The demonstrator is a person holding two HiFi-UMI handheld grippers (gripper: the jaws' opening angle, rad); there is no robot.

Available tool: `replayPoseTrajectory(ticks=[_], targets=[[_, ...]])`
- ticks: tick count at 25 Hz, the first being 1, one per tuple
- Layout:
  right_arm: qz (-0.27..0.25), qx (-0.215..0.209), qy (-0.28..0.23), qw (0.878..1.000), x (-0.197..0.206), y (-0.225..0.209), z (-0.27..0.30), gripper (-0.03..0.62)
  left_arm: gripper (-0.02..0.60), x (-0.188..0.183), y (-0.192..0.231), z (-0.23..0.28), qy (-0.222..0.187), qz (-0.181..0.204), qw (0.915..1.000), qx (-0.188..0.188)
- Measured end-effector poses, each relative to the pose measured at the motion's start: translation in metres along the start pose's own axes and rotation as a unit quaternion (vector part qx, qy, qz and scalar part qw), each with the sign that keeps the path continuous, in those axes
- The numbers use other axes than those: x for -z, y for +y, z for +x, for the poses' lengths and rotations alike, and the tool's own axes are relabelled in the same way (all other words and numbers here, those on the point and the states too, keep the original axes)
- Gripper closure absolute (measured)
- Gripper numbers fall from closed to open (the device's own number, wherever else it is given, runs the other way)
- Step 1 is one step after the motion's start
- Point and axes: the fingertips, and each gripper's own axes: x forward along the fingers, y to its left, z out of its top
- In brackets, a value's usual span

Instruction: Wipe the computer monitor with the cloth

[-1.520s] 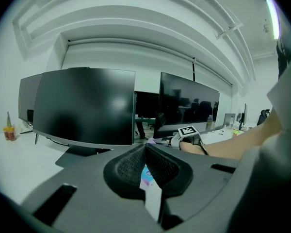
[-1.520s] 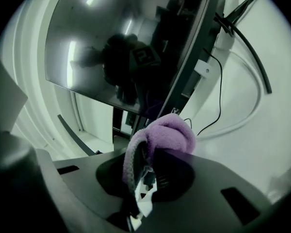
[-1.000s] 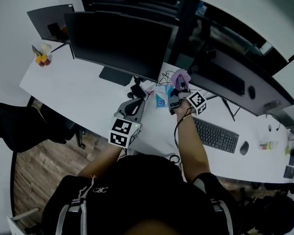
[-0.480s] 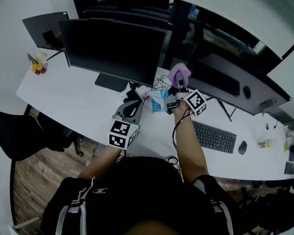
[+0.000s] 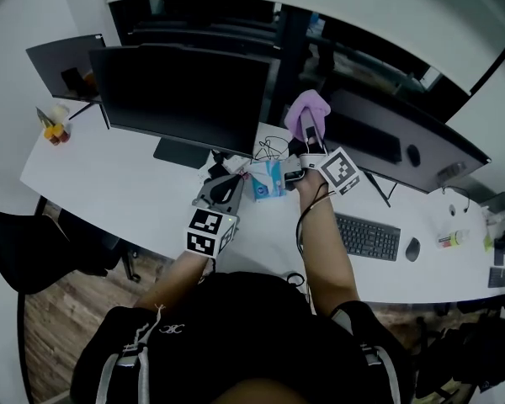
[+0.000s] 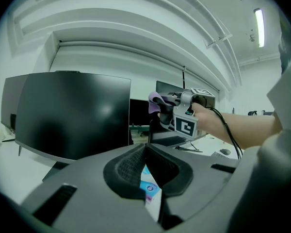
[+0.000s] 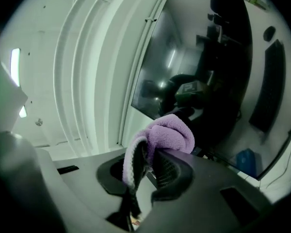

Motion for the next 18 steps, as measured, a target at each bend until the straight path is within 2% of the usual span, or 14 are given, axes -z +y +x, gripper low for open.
replayPoseTrajectory(ticks=[3, 6, 10, 12, 16, 18], targets=[[0.000, -0.008, -0.003, 1.000, -0.008, 0.013, 0.004, 0.514, 0.568, -0.002, -0.002, 0.002, -0.003, 0.000, 1.0000, 0.006], [-0.025, -0.012, 0.000, 1.000, -0.017, 0.027, 0.008, 0.514, 0.568, -0.003, -0.004, 0.005, -0.005, 0.002, 0.9999, 0.012], [-0.084, -0.021, 0.001, 0.996, -0.028, 0.051, 0.012, 0.514, 0.568, -0.006, -0.005, 0.008, -0.008, 0.003, 0.9998, 0.019], [-0.123, -0.028, 0.003, 0.992, -0.033, 0.063, 0.010, 0.514, 0.568, -0.006, -0.006, 0.010, -0.009, 0.003, 0.9997, 0.022], [-0.169, -0.076, 0.007, 0.983, -0.032, 0.092, -0.006, 0.513, 0.568, -0.006, -0.009, 0.016, -0.007, 0.002, 0.9995, 0.030], [-0.210, -0.071, 0.008, 0.975, -0.034, 0.096, -0.020, 0.511, 0.568, -0.006, -0.012, 0.020, -0.004, 0.001, 0.9993, 0.036]])
